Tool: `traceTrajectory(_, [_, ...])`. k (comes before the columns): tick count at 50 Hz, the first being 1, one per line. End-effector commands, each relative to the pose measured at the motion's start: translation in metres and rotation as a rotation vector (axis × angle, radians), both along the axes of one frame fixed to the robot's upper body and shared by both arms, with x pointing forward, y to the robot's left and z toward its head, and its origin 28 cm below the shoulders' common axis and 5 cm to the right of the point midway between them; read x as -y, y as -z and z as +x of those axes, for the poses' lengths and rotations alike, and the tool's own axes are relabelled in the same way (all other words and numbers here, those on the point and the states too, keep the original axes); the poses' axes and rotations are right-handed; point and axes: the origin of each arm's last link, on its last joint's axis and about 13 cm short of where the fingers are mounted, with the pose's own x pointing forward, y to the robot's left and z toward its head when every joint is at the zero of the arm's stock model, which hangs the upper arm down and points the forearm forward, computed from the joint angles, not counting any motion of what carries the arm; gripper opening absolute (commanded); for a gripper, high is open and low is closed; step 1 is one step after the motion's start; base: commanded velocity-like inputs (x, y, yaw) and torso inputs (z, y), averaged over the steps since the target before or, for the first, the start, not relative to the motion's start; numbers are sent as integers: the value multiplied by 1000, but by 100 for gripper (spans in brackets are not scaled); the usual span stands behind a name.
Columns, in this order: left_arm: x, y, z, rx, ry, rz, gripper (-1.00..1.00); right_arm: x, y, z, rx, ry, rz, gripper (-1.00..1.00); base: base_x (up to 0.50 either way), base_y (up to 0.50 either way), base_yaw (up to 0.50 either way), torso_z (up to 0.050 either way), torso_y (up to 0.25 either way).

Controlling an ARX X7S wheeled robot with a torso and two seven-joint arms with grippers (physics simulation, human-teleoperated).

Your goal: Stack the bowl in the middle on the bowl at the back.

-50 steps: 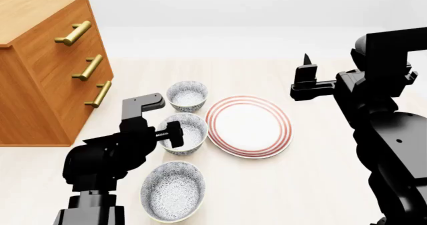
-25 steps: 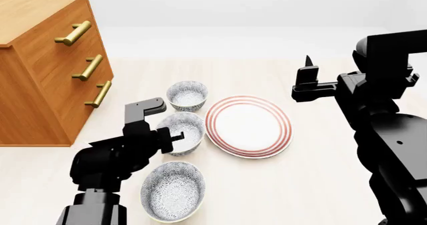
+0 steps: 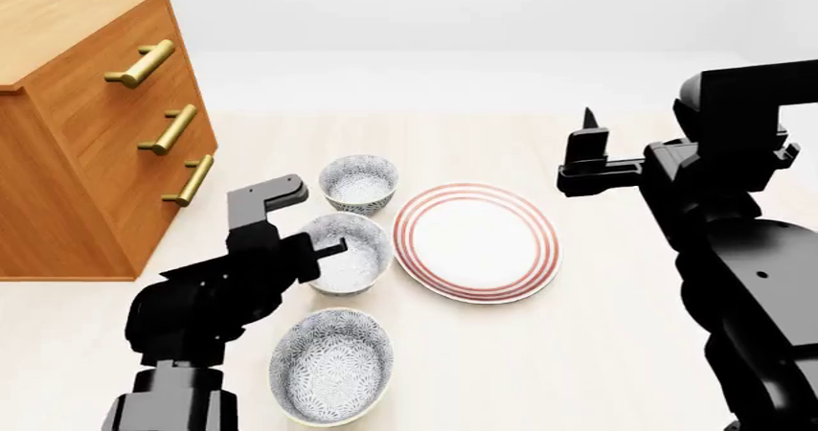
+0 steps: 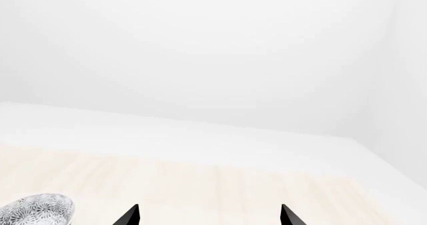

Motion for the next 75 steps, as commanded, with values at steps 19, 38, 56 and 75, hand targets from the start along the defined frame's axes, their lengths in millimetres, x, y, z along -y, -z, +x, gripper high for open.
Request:
traceTrajectory(19, [-16, -43, -12, 69, -81, -128, -100, -1, 0, 0, 2, -3, 3, 100, 0, 0, 0, 0, 0])
traceTrajectory(38, [-33, -87, -71, 102, -26, -191, -100, -6, -2, 2, 11, -20, 3, 100, 0, 0, 0, 0, 0])
traceTrajectory(56, [-38, -101, -127, 72, 91, -235, -100, -9, -1, 3, 20, -36, 11, 100, 0, 0, 0, 0, 1])
traceTrajectory(75, [-34, -85, -146, -8, 156, -235, -100, -9, 0, 4, 20, -41, 13, 100, 0, 0, 0, 0, 1])
